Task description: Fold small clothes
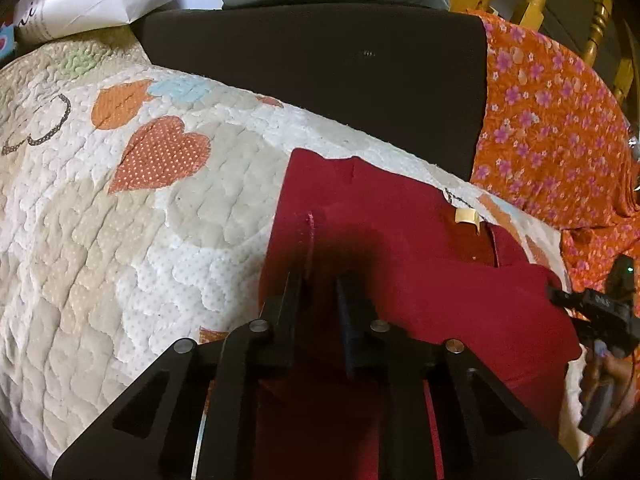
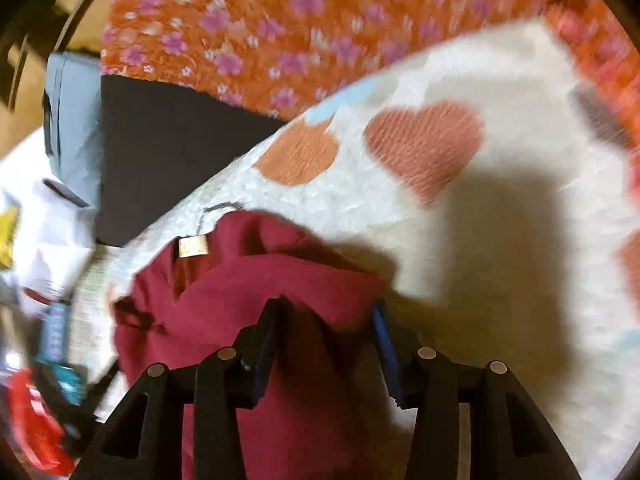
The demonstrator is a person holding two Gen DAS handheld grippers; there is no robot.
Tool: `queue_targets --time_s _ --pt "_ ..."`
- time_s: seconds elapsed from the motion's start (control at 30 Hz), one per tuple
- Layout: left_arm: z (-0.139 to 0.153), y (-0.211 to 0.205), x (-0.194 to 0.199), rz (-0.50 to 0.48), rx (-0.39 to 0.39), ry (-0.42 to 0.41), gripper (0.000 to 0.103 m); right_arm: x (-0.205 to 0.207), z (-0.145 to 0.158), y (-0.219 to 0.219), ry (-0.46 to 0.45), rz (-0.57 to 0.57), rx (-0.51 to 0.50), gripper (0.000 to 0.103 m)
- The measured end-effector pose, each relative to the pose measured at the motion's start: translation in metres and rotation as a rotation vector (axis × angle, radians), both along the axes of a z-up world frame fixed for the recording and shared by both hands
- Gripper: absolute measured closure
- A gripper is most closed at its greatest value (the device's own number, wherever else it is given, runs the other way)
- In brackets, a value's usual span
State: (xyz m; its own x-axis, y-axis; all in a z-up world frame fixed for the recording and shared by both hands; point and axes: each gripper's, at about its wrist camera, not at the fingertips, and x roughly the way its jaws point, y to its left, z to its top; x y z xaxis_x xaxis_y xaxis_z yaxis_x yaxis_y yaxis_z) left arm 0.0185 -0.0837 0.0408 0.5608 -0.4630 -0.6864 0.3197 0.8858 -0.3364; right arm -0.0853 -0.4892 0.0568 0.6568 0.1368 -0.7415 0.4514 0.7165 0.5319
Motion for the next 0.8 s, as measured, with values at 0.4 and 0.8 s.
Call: queue_targets --time_s 0.4,0.8 --pt "-0.001 -0.012 -0.007 -0.037 0.088 -0.029 0.089 0.017 0.020 0.007 0.109 0.006 -0.389 0.080" --pt "0.006 0.003 -0.007 0.030 0.081 -0.037 0.089 -0.044 0.049 0.058 0.037 0.157 -0.342 0.075"
